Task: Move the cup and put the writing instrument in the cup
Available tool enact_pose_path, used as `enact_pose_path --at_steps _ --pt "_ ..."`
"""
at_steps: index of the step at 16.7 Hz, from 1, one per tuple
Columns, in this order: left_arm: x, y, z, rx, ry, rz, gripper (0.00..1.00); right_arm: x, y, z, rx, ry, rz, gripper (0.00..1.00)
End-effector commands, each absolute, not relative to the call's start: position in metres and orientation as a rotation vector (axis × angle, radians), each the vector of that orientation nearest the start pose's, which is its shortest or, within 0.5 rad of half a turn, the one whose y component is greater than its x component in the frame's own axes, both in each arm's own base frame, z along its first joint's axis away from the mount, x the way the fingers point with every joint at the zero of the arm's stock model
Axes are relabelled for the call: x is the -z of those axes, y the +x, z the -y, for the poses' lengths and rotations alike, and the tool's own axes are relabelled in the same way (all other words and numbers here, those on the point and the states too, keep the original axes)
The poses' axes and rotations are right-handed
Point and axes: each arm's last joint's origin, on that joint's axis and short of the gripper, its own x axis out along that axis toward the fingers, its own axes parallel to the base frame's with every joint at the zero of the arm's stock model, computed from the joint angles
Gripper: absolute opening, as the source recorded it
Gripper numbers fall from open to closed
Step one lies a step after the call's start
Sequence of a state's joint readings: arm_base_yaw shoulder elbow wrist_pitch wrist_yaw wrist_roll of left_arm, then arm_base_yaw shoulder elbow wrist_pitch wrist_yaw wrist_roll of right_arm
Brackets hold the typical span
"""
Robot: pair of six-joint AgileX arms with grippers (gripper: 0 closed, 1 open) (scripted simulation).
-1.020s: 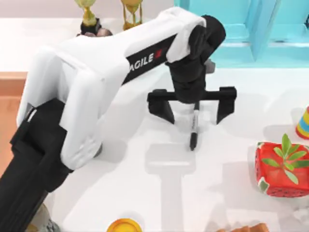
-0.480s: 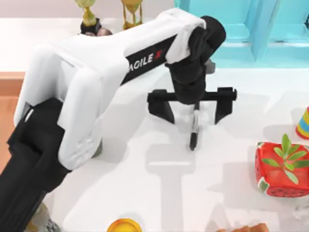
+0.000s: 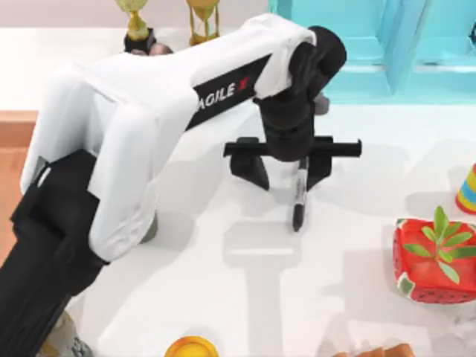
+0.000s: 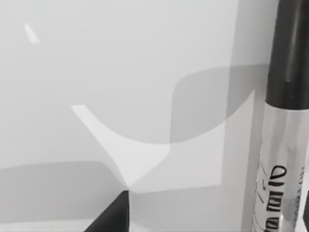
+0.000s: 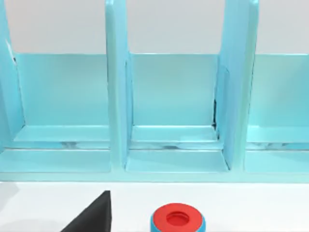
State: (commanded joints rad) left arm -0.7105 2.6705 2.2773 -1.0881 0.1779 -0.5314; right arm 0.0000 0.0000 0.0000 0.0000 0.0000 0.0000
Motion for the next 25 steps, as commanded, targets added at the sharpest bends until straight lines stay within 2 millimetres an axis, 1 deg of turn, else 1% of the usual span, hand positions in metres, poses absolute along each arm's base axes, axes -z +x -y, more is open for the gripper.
enact_pose_path --at_steps 2,3,10,11,13,15,19,22,25 --pt "-0.083 0.395 0.338 0.284 -0.015 -1.586 0.02 -0.16 0.106 0.001 0.0 0.0 0.0 1.0" --pt "-0.083 0.395 0.338 0.284 -0.015 -1.586 0.0 -0.16 0.106 0.001 0.0 0.0 0.0 1.0" --pt "-0.083 0.395 0.338 0.284 -0.015 -1.586 0.0 -0.16 0.106 0.001 0.0 0.0 0.0 1.0" --pt "-0.116 0.396 0.326 0.278 0.025 -1.538 0.0 -0.16 0.106 0.001 0.0 0.0 0.0 1.0" --pt "-0.121 0.393 0.327 0.28 0.025 -1.537 0.0 -0.16 0.106 0.001 0.0 0.0 0.0 1.0" --pt "-0.134 0.382 0.329 0.283 0.025 -1.536 0.0 -0.16 0.106 0.001 0.0 0.0 0.0 1.0" --pt "-0.172 0.347 0.331 0.281 0.025 -1.54 0.0 -0.16 0.106 0.001 0.0 0.0 0.0 1.0" --pt "-0.198 0.318 0.328 0.28 0.024 -1.54 0.0 -0.16 0.106 0.001 0.0 0.0 0.0 1.0" --pt "-0.214 0.299 0.325 0.278 0.024 -1.538 0.0 -0.16 0.106 0.001 0.0 0.0 0.0 1.0"
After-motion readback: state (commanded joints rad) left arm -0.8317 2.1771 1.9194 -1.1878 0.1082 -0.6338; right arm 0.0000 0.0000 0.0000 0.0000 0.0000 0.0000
